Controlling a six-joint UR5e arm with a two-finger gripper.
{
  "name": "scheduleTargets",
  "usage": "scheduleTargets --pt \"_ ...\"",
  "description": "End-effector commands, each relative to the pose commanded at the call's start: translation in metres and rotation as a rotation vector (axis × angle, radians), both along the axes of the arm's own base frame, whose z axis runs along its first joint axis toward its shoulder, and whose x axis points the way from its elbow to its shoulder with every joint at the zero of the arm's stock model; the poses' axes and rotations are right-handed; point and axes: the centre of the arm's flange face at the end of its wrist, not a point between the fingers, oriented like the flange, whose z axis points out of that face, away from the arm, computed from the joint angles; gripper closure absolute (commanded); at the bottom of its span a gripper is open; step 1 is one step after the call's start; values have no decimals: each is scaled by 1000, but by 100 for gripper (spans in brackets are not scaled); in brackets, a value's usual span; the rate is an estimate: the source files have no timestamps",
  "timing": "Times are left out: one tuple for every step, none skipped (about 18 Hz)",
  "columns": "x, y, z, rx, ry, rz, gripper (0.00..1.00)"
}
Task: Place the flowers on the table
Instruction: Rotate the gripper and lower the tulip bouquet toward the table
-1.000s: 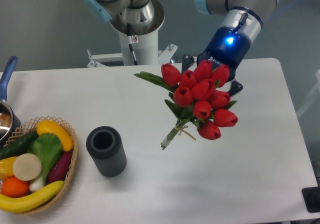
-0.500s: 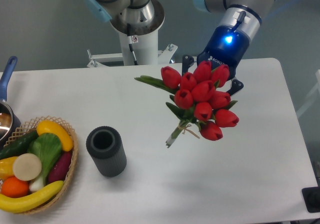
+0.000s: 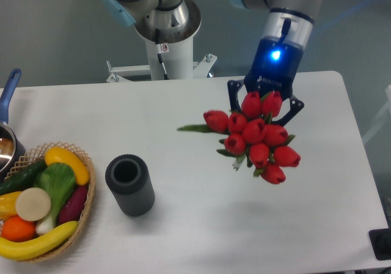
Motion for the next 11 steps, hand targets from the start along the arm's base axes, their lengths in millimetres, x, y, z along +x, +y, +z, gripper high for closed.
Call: scheduleTargets --pt "3 2 -3 -28 10 6 64" --pt "3 2 -6 -55 20 17 64" --pt "4 2 -12 -85 27 26 64" --pt "7 4 -16 -119 44 26 64" --pt "10 6 -23 -166 73 12 64" --pt "13 8 -32 -228 107 1 64" --pt "16 10 -38 -288 138 -2 64" --pt "18 14 -49 -342 153 -5 64" --pt "21 19 -62 -390 160 -13 64" --pt "21 22 -73 -433 166 -18 64" --pt "19 26 -85 -468 166 -17 64"
